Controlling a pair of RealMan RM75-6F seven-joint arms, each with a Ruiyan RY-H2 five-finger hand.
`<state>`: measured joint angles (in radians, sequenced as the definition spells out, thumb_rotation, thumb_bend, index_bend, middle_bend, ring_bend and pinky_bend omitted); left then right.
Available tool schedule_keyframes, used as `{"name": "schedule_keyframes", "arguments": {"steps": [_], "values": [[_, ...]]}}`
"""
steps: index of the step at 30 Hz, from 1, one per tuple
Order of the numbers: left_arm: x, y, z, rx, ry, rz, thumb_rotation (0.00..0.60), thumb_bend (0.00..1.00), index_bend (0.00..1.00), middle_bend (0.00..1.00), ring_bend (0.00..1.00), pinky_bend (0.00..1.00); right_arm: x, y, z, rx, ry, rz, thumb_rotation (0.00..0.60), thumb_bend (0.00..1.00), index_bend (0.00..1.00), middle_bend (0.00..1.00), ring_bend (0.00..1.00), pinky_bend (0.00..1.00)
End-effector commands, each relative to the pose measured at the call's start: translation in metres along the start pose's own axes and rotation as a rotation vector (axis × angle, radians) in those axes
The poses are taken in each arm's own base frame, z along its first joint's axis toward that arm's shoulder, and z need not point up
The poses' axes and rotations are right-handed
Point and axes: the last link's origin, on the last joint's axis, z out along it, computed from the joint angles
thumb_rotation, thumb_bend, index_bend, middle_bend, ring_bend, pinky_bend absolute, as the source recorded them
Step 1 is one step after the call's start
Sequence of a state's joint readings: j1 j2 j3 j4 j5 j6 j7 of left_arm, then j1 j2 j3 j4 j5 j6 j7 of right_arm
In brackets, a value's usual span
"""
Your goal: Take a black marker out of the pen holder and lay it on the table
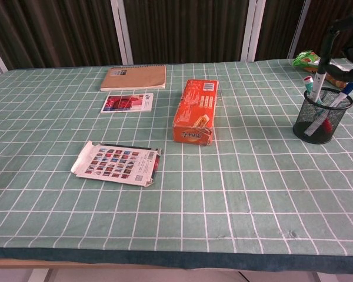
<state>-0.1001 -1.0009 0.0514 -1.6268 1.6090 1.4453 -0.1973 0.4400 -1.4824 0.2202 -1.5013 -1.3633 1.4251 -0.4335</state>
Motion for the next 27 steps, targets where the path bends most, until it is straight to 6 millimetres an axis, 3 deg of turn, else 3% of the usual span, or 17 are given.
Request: {"name": "schedule_keyframes", "arguments": {"steps": [1, 7, 13, 23, 25, 27], "values": [[0.000, 0.000, 0.000, -0.001, -0.001, 0.002, 0.600, 0.44, 0.19, 0.09, 0.10, 0.38, 0.022, -0.012, -0.021, 0.071, 0.057, 0.048, 0.600, 0.98, 0.80, 1.00, 1.00, 1.00], [0.000, 0.001, 0.000, -0.001, -0.001, 0.003, 0.600, 0.44, 0.19, 0.09, 0.10, 0.38, 0.028, -0.027, -0.040, 0.159, -0.014, 0.124, 0.600, 0.98, 0.81, 1.00, 1.00, 1.00], [0.000, -0.001, 0.000, 0.005, -0.001, -0.002, 0.600, 0.44, 0.19, 0.09, 0.10, 0.38, 0.009, -0.015, -0.049, 0.116, -0.152, -0.066, 0.600, 0.98, 0.82, 1.00, 1.00, 1.00], [0.000, 0.000, 0.001, 0.003, -0.003, 0.000, 0.600, 0.44, 0.19, 0.09, 0.10, 0.38, -0.015, -0.016, -0.039, 0.026, -0.297, -0.330, 0.600, 0.99, 0.83, 1.00, 1.00, 1.00], [0.000, 0.000, 0.000, 0.004, -0.002, -0.001, 0.600, 0.44, 0.19, 0.09, 0.10, 0.38, -0.022, -0.017, -0.037, 0.020, -0.313, -0.321, 0.600, 0.99, 0.80, 1.00, 1.00, 1.00], [0.000, 0.000, 0.000, 0.004, 0.000, -0.003, 0.600, 0.44, 0.19, 0.09, 0.10, 0.38, -0.030, -0.017, -0.034, 0.019, -0.324, -0.306, 0.600, 0.90, 0.72, 1.00, 1.00, 1.00]]}}
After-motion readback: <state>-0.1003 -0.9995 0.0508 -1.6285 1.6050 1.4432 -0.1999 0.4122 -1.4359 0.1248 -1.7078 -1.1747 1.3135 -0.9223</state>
